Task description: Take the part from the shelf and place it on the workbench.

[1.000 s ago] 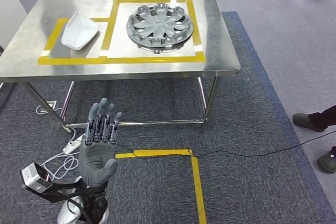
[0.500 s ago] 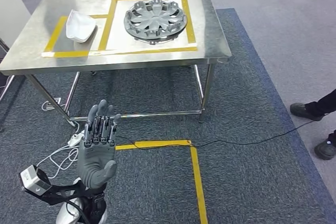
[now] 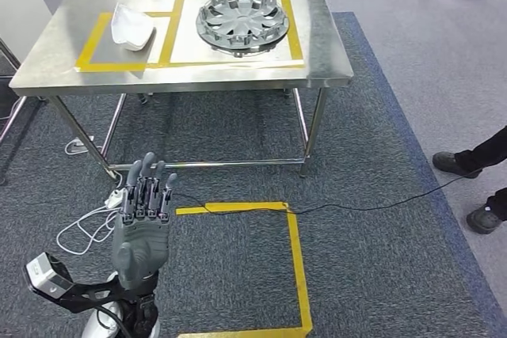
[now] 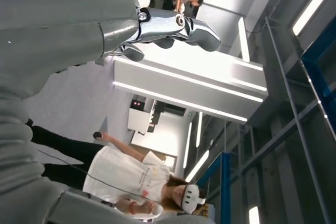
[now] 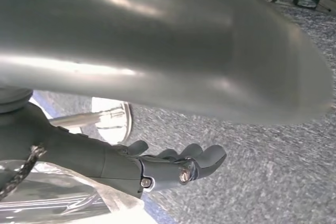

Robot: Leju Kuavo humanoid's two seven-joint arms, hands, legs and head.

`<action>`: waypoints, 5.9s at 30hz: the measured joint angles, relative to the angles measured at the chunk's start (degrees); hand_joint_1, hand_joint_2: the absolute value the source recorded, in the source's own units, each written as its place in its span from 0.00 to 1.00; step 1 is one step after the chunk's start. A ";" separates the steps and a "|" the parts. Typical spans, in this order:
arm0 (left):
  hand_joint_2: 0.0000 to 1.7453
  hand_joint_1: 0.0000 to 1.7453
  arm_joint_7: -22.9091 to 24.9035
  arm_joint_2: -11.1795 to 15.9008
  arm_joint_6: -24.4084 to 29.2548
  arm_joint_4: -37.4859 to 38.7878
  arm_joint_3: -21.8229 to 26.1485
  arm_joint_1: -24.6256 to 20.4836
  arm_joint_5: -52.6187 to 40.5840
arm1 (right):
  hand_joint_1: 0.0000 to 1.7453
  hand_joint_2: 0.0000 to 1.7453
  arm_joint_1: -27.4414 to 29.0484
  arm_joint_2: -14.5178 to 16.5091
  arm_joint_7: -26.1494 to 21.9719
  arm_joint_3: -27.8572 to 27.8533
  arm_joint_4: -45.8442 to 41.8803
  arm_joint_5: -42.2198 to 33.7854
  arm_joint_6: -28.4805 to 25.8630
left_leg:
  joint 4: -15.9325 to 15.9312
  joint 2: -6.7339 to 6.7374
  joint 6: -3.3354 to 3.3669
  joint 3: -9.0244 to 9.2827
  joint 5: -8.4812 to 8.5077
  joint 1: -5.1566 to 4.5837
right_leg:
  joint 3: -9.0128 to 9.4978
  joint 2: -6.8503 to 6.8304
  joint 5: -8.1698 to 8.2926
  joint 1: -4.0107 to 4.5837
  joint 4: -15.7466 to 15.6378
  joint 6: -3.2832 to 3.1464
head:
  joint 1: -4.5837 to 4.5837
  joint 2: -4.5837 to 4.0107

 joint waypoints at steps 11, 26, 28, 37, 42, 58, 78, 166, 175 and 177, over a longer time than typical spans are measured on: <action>0.00 0.00 1.67 -0.77 6.70 0.00 0.52 1.46 -0.65 | 0.00 0.00 0.29 0.00 -1.00 -1.49 -0.01 -2.89 0.42 | 1.40 0.02 -1.28 -3.41 2.07 -0.56 | 6.35 0.19 0.67 -0.04 -5.68 -0.59 | 0.15 0.00; 0.00 0.00 -0.19 -1.39 13.84 -1.78 0.60 3.05 -2.14 | 0.00 0.00 0.26 0.62 -5.53 -3.99 0.02 -5.19 -6.16 | 1.99 -0.29 -1.66 -1.42 -0.49 -0.28 | 3.75 -0.06 2.41 0.20 -4.70 -1.26 | -0.35 0.00; 0.00 0.00 -0.72 -1.45 14.26 -1.96 0.53 3.12 -2.39 | 0.00 0.00 0.24 0.64 -4.87 -4.00 0.02 -4.71 -5.87 | 1.57 -0.26 -1.10 -1.61 -0.07 -0.11 | 3.31 -0.09 2.24 0.14 -4.49 -0.63 | -0.32 0.00; 0.00 0.00 -4.47 -1.31 21.97 -2.18 0.32 3.63 -10.73 | 0.00 0.00 0.17 0.66 -22.70 -8.29 0.02 -13.87 -0.53 | 1.38 -0.10 -0.29 -2.57 0.91 0.11 | -0.41 0.08 -1.16 -0.37 4.89 0.73 | 0.05 0.00; 0.00 0.00 -5.08 -0.99 22.61 -2.18 0.40 3.81 -11.05 | 0.00 0.00 -0.28 0.68 -24.22 -10.72 0.02 -15.62 3.14 | 2.39 -0.28 -1.58 -3.34 0.90 -0.29 | 4.41 0.31 1.12 -0.22 -4.30 -0.69 | 0.03 0.00; 0.00 0.00 -5.15 -0.40 23.06 -2.19 0.10 3.81 -11.44 | 0.00 0.00 -0.42 0.74 -16.01 -12.27 -0.01 -12.92 -1.07 | 2.67 2.06 -1.09 -3.04 -0.13 -0.64 | 3.88 -4.64 1.09 0.40 -3.95 -1.00 | -0.38 0.00; 0.00 0.00 -4.44 -0.33 23.08 -2.07 -0.08 4.00 -10.93 | 0.00 0.00 -0.26 0.81 -15.50 -12.27 -0.01 -12.50 -0.38 | 14.46 -1.37 -3.29 -9.97 -5.08 0.05 | 4.46 -0.11 1.24 -0.54 -4.48 -2.24 | -0.72 0.00; 0.00 0.00 -3.78 0.10 24.82 -2.69 0.74 5.32 -11.63 | 0.00 0.00 -0.44 1.10 -14.88 -12.29 -0.01 -11.24 2.21 | 3.67 -7.55 -2.94 -5.20 0.23 0.59 | 3.51 3.87 0.87 -0.94 -3.47 -0.90 | -0.78 0.00; 0.00 0.00 -3.78 0.14 24.90 -2.69 0.75 5.33 -11.63 | 0.00 0.00 -0.27 1.19 -14.88 -12.29 0.00 -11.13 2.24 | 10.92 1.16 -2.50 -7.82 -1.69 -0.07 | 4.67 -3.85 -0.10 0.30 -3.63 -2.36 | -1.41 0.00; 0.00 0.00 -3.78 0.11 24.90 -2.69 0.74 5.25 -11.64 | 0.00 0.00 -0.33 1.30 -14.87 -12.29 0.01 -11.13 2.28 | 4.78 3.77 -1.56 -4.64 -0.06 -0.91 | 4.96 -5.06 -0.46 0.60 -3.57 -2.05 | -1.42 0.00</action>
